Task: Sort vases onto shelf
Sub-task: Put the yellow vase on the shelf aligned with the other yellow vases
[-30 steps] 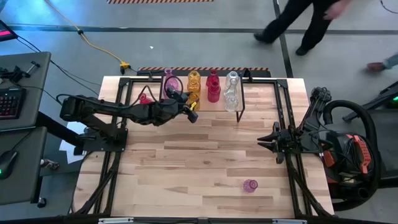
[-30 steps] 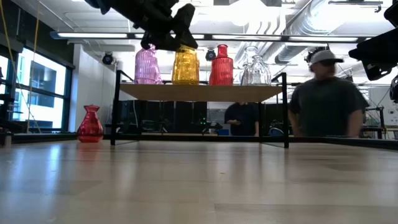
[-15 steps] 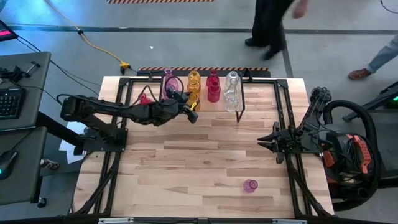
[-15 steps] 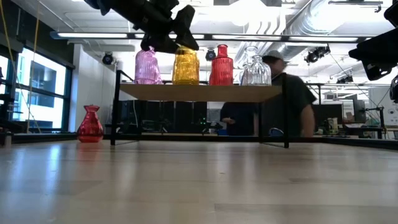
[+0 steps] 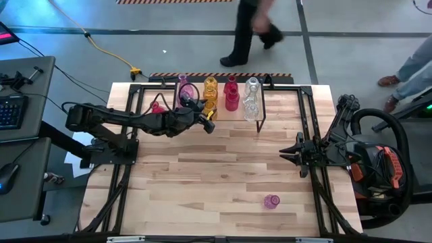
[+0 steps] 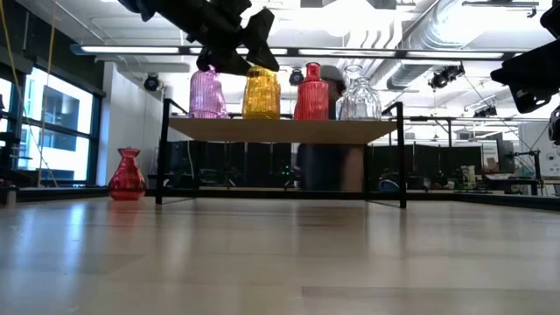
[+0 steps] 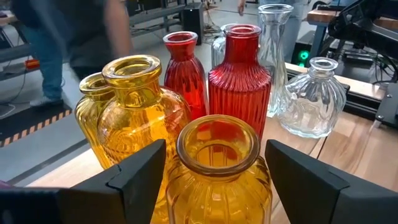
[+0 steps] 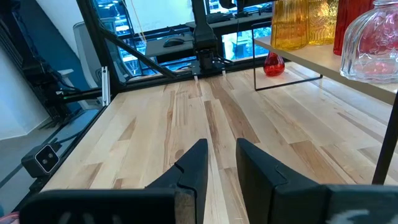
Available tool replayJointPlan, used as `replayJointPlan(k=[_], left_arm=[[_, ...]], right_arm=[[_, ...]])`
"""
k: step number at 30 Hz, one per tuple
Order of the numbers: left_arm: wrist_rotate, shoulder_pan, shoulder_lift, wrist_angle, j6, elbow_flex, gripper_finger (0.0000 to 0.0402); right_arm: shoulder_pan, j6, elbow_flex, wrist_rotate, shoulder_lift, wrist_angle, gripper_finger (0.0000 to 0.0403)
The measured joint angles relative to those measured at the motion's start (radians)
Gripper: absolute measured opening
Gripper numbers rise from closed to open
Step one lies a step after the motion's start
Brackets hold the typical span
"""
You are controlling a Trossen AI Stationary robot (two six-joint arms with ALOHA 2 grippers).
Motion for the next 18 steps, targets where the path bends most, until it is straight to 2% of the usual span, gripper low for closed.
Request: replayJointPlan(k=[10, 18], left_arm=[[0.000, 0.005, -0.002, 0.005, -0.043, 0.000, 0.0277], [-0.001, 0.005, -0.002, 0.005, -0.008, 0.001, 0.0295]], right_arm=[[0.000, 0.000, 0.000, 0.000, 0.000, 0.000, 0.0067], [0.000, 0.000, 0.000, 0.000, 0.000, 0.000, 0.0067]])
